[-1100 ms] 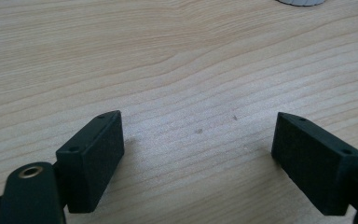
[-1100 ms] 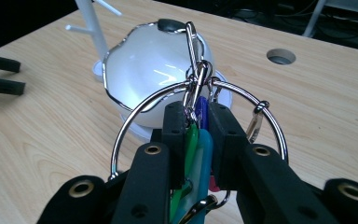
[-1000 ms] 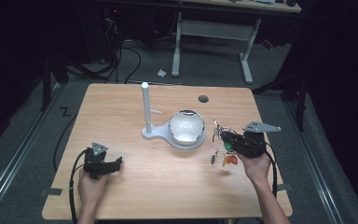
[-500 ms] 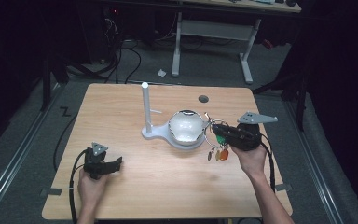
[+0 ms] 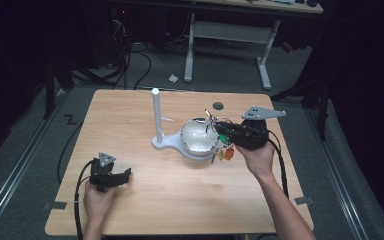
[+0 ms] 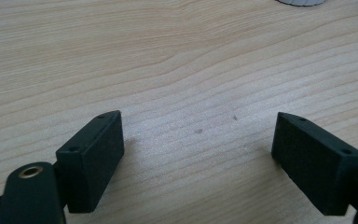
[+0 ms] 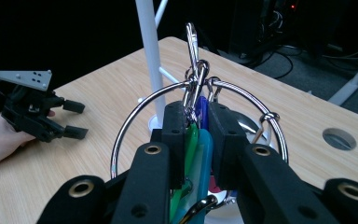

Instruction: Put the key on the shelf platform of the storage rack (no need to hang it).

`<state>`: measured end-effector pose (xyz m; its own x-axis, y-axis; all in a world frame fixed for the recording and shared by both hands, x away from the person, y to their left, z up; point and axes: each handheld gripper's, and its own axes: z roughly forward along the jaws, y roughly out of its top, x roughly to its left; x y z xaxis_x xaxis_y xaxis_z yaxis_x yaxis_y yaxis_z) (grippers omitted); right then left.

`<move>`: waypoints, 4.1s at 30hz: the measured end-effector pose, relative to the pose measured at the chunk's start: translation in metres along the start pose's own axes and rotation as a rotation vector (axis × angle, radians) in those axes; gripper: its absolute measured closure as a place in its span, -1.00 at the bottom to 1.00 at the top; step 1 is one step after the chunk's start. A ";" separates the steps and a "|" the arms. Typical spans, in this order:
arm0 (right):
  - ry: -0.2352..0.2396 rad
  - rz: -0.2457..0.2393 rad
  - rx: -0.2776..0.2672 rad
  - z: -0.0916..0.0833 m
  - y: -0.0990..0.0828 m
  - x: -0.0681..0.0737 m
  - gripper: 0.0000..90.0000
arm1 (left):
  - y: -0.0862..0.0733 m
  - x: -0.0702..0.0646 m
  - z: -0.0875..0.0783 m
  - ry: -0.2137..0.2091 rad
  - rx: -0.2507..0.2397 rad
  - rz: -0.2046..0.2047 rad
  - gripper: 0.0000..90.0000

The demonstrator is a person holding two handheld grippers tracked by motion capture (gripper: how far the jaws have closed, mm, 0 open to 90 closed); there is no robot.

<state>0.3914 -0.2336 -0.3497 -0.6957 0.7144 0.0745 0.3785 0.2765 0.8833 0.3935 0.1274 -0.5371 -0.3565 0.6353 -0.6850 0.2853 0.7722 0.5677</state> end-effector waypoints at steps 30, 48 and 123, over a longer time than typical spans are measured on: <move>0.005 0.018 0.014 0.061 0.026 -0.006 0.74 | 0.000 0.001 0.000 -0.003 0.000 0.011 -0.62; -0.042 0.048 0.041 0.090 0.016 -0.021 0.74 | 0.000 0.000 0.000 0.002 -0.003 0.003 -0.62; -0.075 0.020 0.235 0.144 -0.043 -0.024 0.35 | 0.000 0.000 0.000 0.000 0.000 0.000 -0.62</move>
<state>0.4798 -0.1704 -0.4565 -0.6430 0.7643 0.0487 0.5296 0.3979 0.7491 0.3933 0.1273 -0.5371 -0.3569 0.6352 -0.6849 0.2856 0.7723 0.5674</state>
